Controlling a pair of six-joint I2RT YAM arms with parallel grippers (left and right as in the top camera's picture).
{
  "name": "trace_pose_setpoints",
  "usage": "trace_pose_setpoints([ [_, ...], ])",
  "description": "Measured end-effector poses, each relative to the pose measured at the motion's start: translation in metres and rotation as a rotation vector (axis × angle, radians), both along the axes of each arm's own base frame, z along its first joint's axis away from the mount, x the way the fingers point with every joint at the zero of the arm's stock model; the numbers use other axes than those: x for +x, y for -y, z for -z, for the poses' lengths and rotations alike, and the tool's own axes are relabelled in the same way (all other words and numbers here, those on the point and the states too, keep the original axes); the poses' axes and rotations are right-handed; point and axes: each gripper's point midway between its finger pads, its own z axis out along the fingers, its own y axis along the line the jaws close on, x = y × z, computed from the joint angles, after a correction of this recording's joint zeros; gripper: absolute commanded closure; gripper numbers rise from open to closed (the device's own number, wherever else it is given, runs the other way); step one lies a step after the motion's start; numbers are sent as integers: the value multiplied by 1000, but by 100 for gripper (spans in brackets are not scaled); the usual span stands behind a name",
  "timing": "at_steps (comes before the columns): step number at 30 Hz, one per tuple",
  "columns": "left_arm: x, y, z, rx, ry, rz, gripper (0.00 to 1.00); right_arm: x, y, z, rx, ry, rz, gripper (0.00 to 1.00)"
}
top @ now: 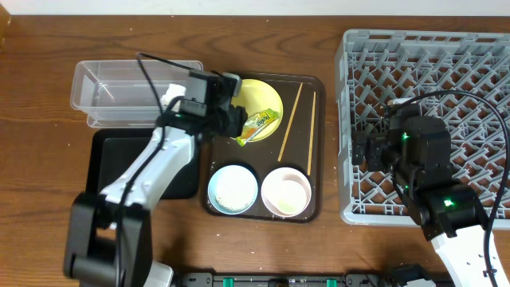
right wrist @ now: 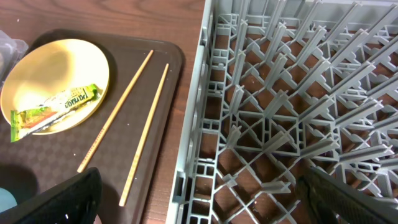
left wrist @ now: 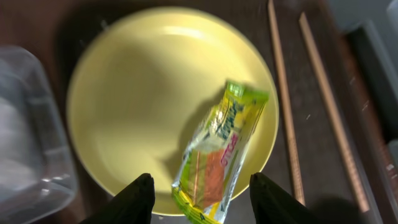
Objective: Sort waste into correct bins and load items into the dishwasher rack
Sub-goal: 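Grasp the green Apollo snack wrapper from the plate with the left gripper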
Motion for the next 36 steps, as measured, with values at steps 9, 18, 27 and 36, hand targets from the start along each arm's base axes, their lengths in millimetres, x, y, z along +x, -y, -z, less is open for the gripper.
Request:
trace_pose_setpoints([
  [9,-16,1,59,50,-155,19,52,0,0,0,0,0,0,1],
  [18,-21,7,66,58,-174,39,69,0,0,0,0,0,0,1],
  [27,-22,10,66,59,-171,47,94,0,0,0,0,0,0,1],
  [36,-19,10,56,51,-145,44,94,-1,0,2,-2,-9,0,1],
])
